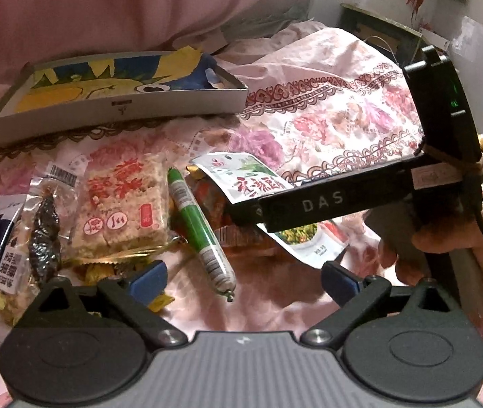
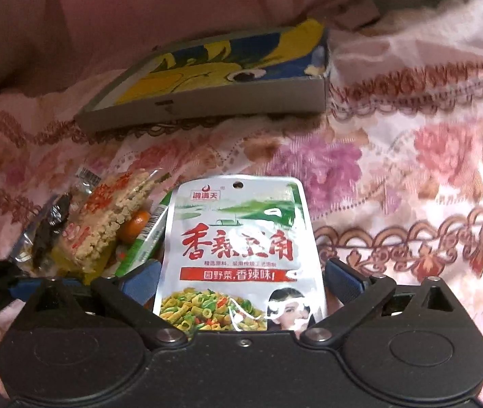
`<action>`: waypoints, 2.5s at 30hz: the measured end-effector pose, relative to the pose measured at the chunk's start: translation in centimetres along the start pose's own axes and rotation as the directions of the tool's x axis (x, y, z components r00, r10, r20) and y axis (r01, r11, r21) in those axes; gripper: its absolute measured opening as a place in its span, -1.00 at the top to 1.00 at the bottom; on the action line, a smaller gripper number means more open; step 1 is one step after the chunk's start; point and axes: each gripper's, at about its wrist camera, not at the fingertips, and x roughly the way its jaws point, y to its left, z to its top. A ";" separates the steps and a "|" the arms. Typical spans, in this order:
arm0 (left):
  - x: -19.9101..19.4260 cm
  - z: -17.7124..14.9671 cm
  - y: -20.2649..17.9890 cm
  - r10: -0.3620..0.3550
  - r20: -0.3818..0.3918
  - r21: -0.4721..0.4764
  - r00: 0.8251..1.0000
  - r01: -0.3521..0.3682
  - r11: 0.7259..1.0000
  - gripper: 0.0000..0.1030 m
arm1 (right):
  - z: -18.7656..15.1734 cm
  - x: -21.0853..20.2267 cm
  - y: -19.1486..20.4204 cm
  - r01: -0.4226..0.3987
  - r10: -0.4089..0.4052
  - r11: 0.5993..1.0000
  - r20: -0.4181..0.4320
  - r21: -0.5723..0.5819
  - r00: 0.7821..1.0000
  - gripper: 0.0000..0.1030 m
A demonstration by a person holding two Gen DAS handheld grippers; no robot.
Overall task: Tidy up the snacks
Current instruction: 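Close the left tool on the green sausage stick while the right tool holds the bean bag, then lift the sausage stick with the left tool while the right tool carries the bean bag toward the box lid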
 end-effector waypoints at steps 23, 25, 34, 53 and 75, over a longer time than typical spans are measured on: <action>2.8 1.5 3.8 0.098 -0.002 -0.307 0.995 -0.094 0.947 -0.03 | 0.4 -0.5 -2.5 0.007 -0.009 0.995 0.015 0.099 1.000 -0.92; 3.1 1.6 3.9 0.130 -0.004 -0.308 0.991 -0.125 0.943 0.05 | 0.3 -0.5 -2.3 0.016 -0.017 0.996 0.013 0.087 1.000 -0.92; 4.1 1.9 2.3 0.239 -0.022 -0.168 0.971 -0.239 0.956 0.12 | 0.4 -0.4 -2.1 0.027 -0.028 0.997 0.013 0.072 1.000 -0.92; 4.2 2.3 1.7 0.283 -0.111 -0.059 0.953 -0.291 0.955 0.29 | 0.3 0.2 -0.6 0.104 -0.104 0.994 -0.008 -0.037 0.995 -0.99; 1.1 0.4 3.7 0.086 -0.114 -0.339 0.990 -0.120 0.933 0.64 | 0.0 -1.3 -1.0 0.104 -0.105 0.994 0.049 0.015 0.993 -0.85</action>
